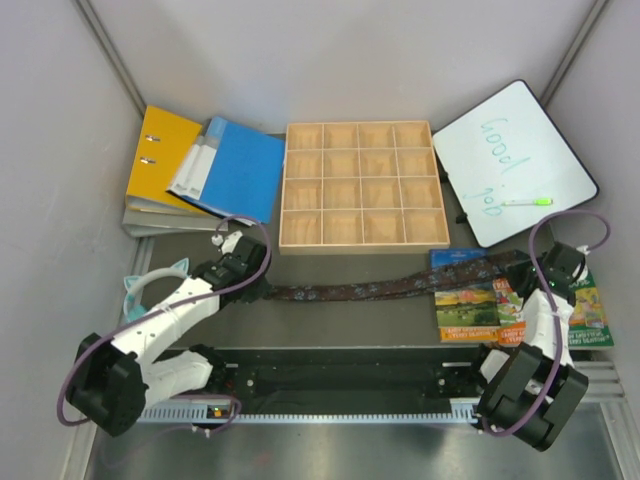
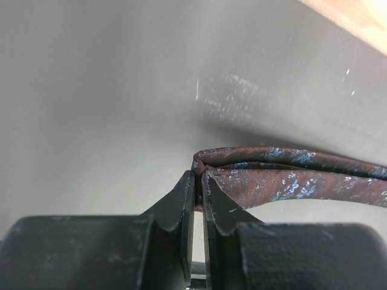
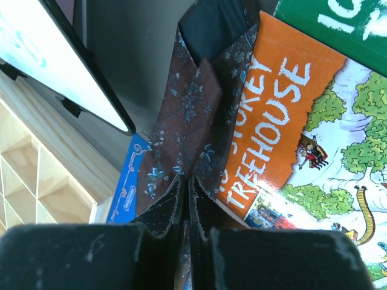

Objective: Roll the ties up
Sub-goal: Flatten out the tie at the center of the board.

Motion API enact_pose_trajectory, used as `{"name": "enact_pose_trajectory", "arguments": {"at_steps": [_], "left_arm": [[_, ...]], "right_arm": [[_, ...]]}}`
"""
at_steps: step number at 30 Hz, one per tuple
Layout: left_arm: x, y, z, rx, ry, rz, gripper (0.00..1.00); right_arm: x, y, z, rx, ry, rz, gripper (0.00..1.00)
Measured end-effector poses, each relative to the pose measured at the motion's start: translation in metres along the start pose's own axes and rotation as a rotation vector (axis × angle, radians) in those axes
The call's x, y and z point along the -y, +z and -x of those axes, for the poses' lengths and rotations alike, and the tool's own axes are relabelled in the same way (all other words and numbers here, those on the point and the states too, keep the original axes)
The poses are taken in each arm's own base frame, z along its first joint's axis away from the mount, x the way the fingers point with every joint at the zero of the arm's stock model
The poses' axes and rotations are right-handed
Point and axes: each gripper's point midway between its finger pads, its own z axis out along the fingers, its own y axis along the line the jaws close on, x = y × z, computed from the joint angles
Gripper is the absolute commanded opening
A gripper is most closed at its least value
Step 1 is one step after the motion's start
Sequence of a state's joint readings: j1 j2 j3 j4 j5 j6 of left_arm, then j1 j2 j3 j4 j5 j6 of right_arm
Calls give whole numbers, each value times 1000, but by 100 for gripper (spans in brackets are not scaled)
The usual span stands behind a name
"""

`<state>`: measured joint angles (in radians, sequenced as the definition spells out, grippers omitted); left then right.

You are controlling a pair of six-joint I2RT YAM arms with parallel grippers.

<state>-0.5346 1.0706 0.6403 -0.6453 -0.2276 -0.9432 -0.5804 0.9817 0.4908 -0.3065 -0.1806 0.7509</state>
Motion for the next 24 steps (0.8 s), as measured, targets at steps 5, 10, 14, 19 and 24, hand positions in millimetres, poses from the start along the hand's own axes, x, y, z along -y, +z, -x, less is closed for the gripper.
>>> {"name": "enact_pose_trajectory", "arguments": {"at_steps": [5,10,14,19,24], "left_arm": [[4,7,9,-5,-5,18,16],[8,15,14,-19,1,33,51],[15,15,24,-18,6,29,73],[31,-2,51,45,-2,3,68],[28,-17,60,89,-28,-12,60]], "right_arm": [[6,4,-8,-17,2,-1,0],[8,8,-12,-34,5,0,23],[8,11,-14,-52,5,2,59],[0,6,-18,-88,-3,29,76],[-17,-10,-10,-69,-19,83,74]]}}
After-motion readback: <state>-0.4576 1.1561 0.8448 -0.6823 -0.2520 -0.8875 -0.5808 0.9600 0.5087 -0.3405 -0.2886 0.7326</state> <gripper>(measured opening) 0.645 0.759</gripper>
